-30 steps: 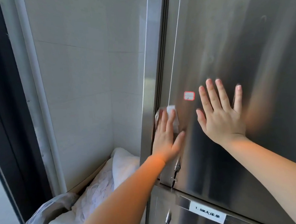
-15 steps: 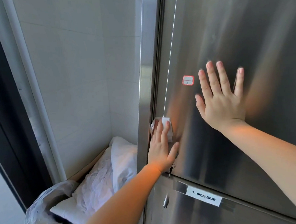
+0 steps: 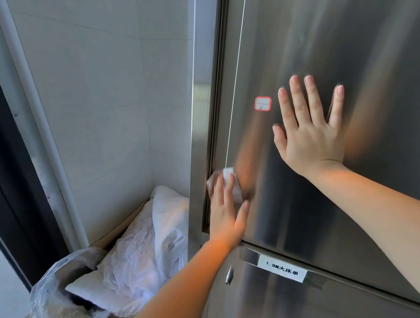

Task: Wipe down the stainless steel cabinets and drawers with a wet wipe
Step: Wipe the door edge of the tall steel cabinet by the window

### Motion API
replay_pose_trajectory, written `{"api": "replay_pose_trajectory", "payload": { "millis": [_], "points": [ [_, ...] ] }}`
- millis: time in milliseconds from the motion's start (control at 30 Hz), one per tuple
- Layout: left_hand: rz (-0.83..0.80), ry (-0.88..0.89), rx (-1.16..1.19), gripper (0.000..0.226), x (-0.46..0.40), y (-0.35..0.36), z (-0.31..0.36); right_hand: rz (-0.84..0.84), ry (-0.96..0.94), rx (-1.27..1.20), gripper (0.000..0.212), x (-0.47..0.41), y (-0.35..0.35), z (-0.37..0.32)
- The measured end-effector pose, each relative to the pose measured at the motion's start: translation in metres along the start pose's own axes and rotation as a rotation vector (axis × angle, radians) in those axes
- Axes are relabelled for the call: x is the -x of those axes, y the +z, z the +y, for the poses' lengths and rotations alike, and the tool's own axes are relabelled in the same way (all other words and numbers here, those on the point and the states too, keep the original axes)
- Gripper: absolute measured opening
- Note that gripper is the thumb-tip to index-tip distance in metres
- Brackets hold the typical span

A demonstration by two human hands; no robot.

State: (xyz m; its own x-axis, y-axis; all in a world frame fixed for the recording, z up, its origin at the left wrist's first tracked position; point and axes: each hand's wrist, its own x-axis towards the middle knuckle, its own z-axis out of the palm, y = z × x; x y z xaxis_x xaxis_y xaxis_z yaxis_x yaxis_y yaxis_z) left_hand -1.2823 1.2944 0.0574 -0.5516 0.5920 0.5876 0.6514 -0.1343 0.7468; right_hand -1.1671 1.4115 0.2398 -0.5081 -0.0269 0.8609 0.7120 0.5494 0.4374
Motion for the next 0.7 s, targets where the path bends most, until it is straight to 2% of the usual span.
{"api": "replay_pose_trajectory", "payload": {
  "millis": [100, 300, 400, 533, 700],
  "points": [
    [-0.061, -0.107, 0.022, 0.071, 0.031, 0.007, -0.011, 0.007, 0.002, 0.001, 0.062, 0.001, 0.002, 0.001],
    [-0.02, -0.04, 0.1, 0.067, -0.03, -0.011, 0.042, 0.021, -0.002, -0.012, 0.061, 0.001, 0.002, 0.001],
    [-0.001, -0.041, 0.13, 0.066, -0.025, -0.006, 0.052, 0.012, 0.001, -0.024, 0.061, 0.001, 0.001, 0.001],
    [0.054, -0.131, 0.112, 0.069, 0.002, 0.006, 0.045, 0.008, 0.002, -0.024, 0.061, 0.001, 0.0, 0.001],
    [0.192, -0.151, 0.122, 0.067, -0.02, 0.011, 0.066, -0.002, 0.004, -0.025, 0.061, 0.001, -0.001, 0.001]
  ]
}}
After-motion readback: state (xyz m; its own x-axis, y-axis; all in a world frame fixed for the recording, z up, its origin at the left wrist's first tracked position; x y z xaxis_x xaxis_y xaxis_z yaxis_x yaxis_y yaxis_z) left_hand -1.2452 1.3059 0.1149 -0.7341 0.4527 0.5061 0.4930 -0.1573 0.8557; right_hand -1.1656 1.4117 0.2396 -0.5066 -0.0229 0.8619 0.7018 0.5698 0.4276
